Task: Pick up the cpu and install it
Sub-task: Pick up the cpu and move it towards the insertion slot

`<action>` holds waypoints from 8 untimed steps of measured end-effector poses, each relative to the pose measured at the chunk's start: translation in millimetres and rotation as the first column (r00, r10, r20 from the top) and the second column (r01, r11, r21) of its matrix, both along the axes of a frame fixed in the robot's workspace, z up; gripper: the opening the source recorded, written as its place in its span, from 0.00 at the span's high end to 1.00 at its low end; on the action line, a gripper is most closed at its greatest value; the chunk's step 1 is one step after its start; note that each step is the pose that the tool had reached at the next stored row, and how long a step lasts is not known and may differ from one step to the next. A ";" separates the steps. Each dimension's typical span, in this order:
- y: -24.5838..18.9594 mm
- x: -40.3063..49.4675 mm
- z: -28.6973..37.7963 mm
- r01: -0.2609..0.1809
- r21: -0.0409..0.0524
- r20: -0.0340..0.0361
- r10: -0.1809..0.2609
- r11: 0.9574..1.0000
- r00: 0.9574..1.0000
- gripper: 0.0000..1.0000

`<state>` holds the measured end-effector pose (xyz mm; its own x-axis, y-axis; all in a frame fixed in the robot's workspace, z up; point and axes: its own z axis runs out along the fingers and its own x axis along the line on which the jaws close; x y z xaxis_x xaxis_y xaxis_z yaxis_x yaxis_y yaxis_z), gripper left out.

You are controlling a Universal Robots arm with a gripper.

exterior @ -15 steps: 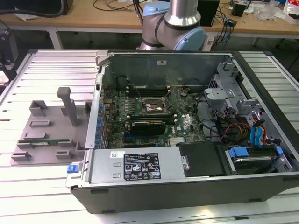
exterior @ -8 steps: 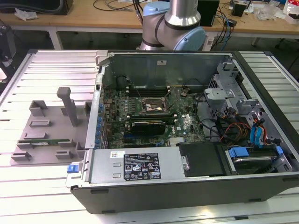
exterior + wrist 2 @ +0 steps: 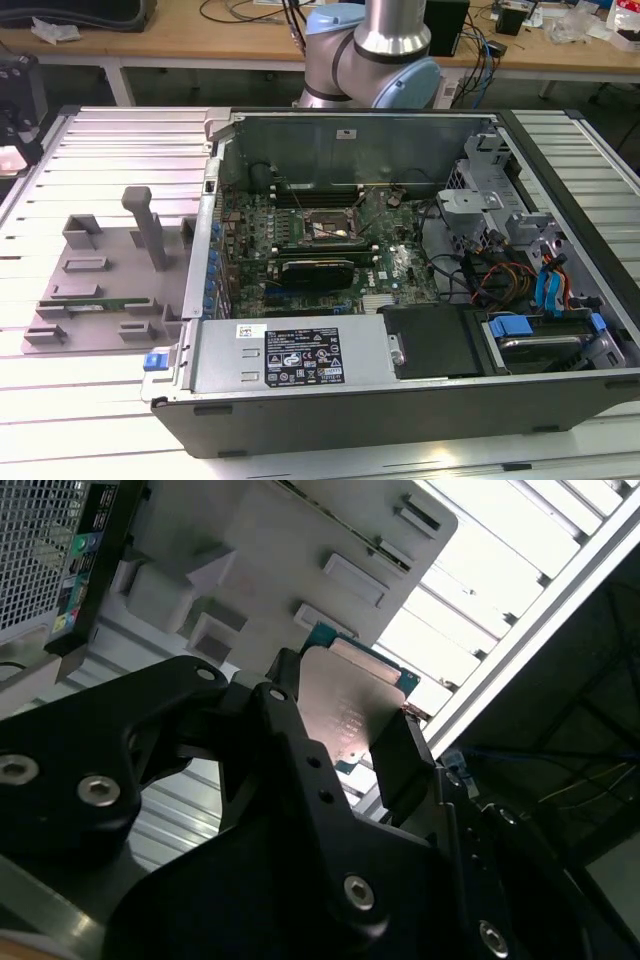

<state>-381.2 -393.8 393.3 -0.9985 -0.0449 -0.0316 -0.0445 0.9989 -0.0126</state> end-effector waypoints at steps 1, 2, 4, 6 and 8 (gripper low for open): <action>0.0 2.3 0.0 0.000 0.000 0.000 0.000 1.000 1.000 0.47; 0.0 5.9 0.0 0.000 0.000 0.000 0.000 1.000 1.000 0.47; 0.0 10.8 0.1 0.000 0.000 0.000 0.000 1.000 1.000 0.47; 0.0 15.5 0.0 0.000 0.000 0.000 0.000 1.000 1.000 0.47; 0.0 20.4 0.0 0.000 0.000 -0.001 0.000 1.000 1.000 0.47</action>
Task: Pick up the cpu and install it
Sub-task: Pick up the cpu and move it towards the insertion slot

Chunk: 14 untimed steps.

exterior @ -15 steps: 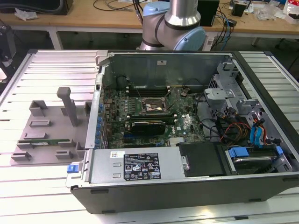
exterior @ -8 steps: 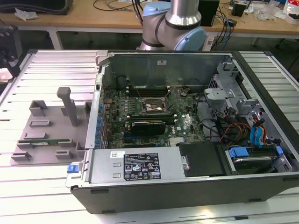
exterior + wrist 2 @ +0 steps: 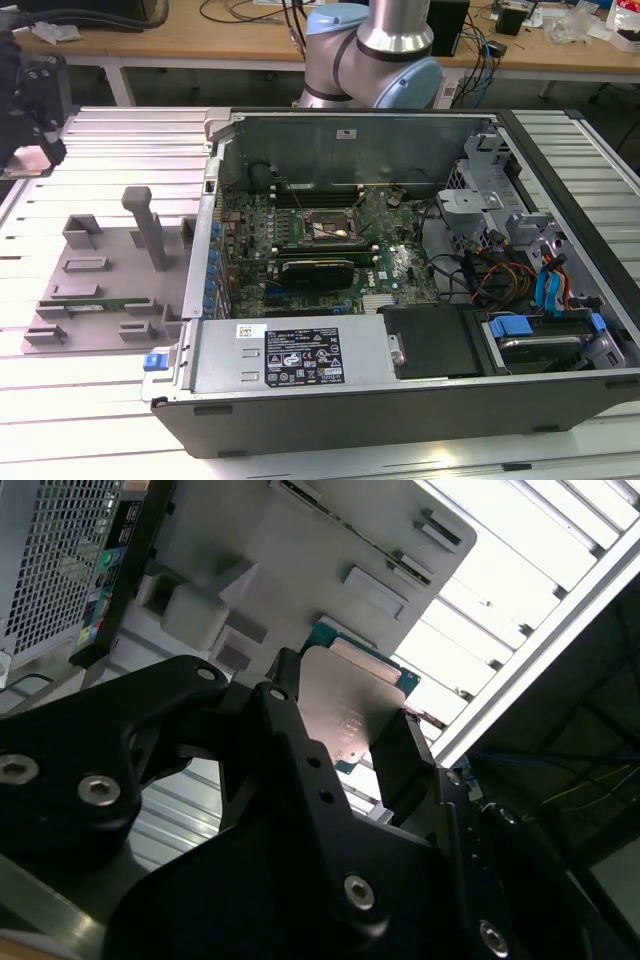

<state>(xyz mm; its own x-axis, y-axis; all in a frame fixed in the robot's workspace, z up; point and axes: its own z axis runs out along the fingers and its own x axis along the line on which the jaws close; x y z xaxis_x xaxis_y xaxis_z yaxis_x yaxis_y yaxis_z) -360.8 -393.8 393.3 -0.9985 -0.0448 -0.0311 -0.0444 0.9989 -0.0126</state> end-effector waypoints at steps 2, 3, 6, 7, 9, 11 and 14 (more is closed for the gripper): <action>0.0 8.9 0.1 0.000 0.000 -0.001 0.000 1.000 1.000 0.47; 0.0 11.3 0.1 0.000 0.000 -0.001 0.000 1.000 1.000 0.47; 0.0 27.7 0.1 0.000 0.000 -0.002 0.000 1.000 1.000 0.47; 0.0 30.7 0.1 0.000 0.000 -0.002 0.000 1.000 1.000 0.47; 0.0 37.5 0.0 0.000 0.000 -0.003 0.000 1.000 1.000 0.47; 0.0 44.8 0.1 0.000 0.000 -0.004 0.000 1.000 1.000 0.47; 0.0 59.1 0.0 0.000 -0.001 -0.004 0.000 1.000 1.000 0.47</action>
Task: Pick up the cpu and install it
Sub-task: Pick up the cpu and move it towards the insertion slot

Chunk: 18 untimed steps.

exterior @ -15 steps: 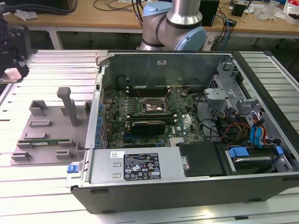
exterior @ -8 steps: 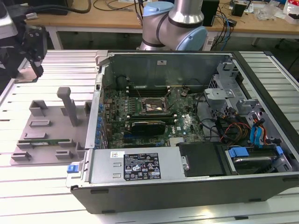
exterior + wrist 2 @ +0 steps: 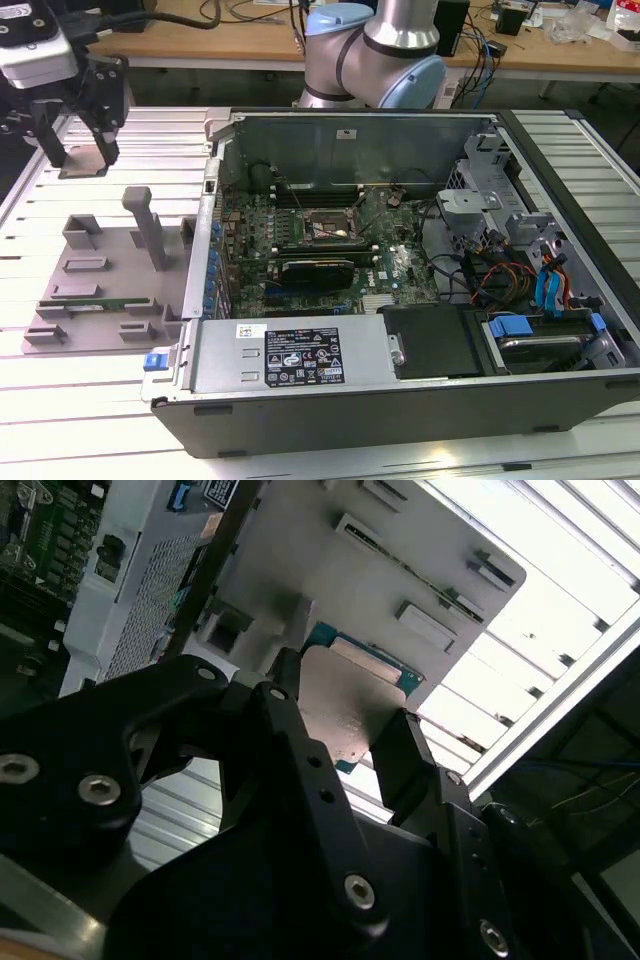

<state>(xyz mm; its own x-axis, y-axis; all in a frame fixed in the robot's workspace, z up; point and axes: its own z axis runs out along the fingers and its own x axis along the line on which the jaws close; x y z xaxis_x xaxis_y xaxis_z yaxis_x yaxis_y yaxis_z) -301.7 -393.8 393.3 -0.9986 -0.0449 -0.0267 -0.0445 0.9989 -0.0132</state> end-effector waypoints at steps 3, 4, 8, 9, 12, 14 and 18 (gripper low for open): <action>0.0 15.8 0.0 0.000 -0.001 -0.001 0.000 1.000 1.000 0.47; 0.0 19.5 0.0 0.000 -0.001 -0.002 0.000 1.000 1.000 0.47; 0.0 32.5 0.1 0.000 -0.002 -0.003 0.000 1.000 1.000 0.47; 0.0 35.1 0.0 0.000 -0.002 -0.003 0.000 1.000 1.000 0.47; 0.0 48.9 0.1 0.000 -0.003 -0.004 0.000 1.000 1.000 0.47; 0.0 58.9 0.0 0.000 -0.004 -0.005 0.000 1.000 1.000 0.47; 0.0 74.3 0.1 0.000 -0.005 -0.007 0.000 1.000 1.000 0.47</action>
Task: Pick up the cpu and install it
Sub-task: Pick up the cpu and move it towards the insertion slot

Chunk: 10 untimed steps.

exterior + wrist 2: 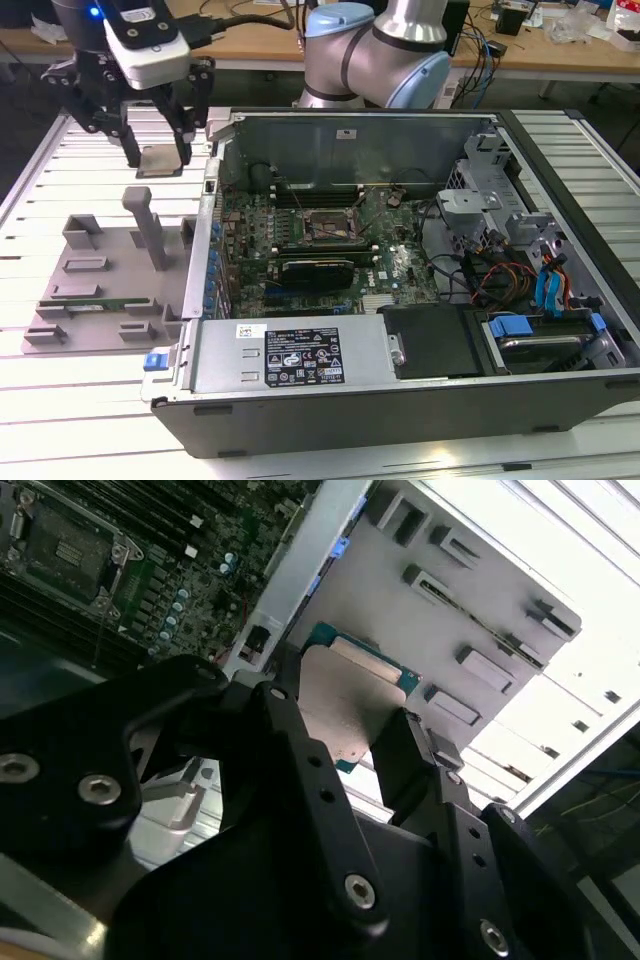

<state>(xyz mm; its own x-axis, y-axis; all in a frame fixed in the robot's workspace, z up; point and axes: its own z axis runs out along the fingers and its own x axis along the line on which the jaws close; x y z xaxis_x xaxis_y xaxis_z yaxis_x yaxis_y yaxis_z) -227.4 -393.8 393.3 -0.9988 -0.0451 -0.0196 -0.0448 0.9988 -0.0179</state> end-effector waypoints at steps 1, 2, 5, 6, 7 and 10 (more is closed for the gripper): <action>0.0 4.7 0.0 0.000 0.000 0.000 0.000 1.000 1.000 0.47; 0.0 10.4 0.0 0.000 -0.001 -0.001 0.000 1.000 1.000 0.47; 0.0 20.1 -0.1 0.000 -0.002 -0.002 0.000 1.000 1.000 0.47; 0.0 27.2 0.0 0.000 -0.002 -0.002 0.000 1.000 1.000 0.47; 0.0 30.9 0.0 0.000 -0.002 -0.003 0.000 1.000 1.000 0.47; 0.0 44.7 -0.1 0.000 -0.004 -0.004 0.000 1.000 1.000 0.47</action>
<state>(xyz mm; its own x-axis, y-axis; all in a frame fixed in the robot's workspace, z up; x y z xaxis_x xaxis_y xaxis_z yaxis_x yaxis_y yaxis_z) -182.7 -393.8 393.3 -0.9989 -0.0450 -0.0157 -0.0446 0.9988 -0.0213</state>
